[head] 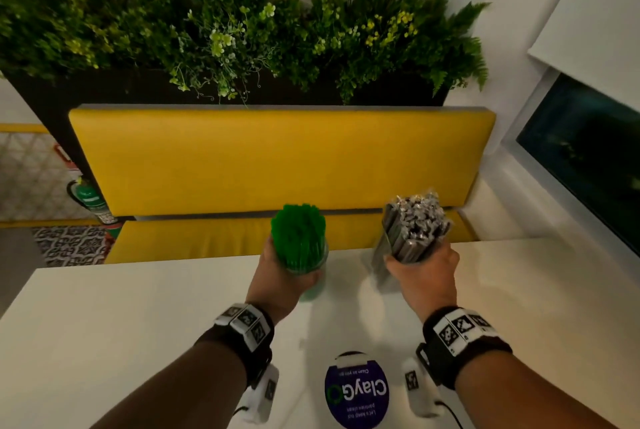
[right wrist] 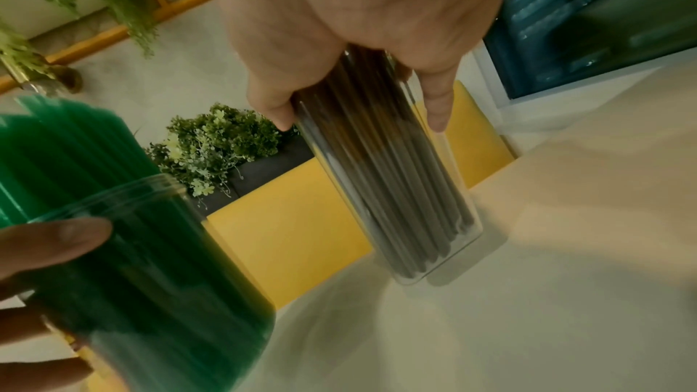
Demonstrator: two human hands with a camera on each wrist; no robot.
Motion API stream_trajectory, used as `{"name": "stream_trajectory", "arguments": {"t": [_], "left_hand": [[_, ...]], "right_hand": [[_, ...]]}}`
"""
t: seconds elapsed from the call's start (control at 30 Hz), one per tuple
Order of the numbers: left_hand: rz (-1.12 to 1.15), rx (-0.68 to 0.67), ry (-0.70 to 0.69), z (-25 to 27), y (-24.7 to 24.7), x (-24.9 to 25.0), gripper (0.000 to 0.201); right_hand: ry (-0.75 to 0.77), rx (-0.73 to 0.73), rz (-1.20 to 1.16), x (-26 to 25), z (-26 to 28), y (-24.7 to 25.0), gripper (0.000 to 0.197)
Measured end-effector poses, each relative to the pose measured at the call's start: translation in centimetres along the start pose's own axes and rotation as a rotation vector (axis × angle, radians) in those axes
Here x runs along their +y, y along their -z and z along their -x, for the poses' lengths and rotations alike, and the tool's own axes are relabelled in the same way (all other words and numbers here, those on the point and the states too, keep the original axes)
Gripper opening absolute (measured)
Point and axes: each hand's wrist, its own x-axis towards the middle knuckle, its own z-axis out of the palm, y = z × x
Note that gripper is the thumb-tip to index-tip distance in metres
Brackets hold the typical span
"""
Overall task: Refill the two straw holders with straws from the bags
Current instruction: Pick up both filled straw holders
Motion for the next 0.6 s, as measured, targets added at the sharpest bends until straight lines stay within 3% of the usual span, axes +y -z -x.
{"name": "stream_trajectory", "arguments": {"t": [0.23, 0.6], "left_hand": [[-0.054, -0.006, 0.058, -3.2, -1.5, -2.7, 0.105], [-0.062, -0.007, 0.061, -4.6, -1.8, -2.7, 0.107]], "right_hand": [[-0.060, -0.037, 0.049, 1.1, -2.7, -2.9, 0.112], [-0.066, -0.080, 0.044, 0.2, -3.9, -3.2, 0.105]]}}
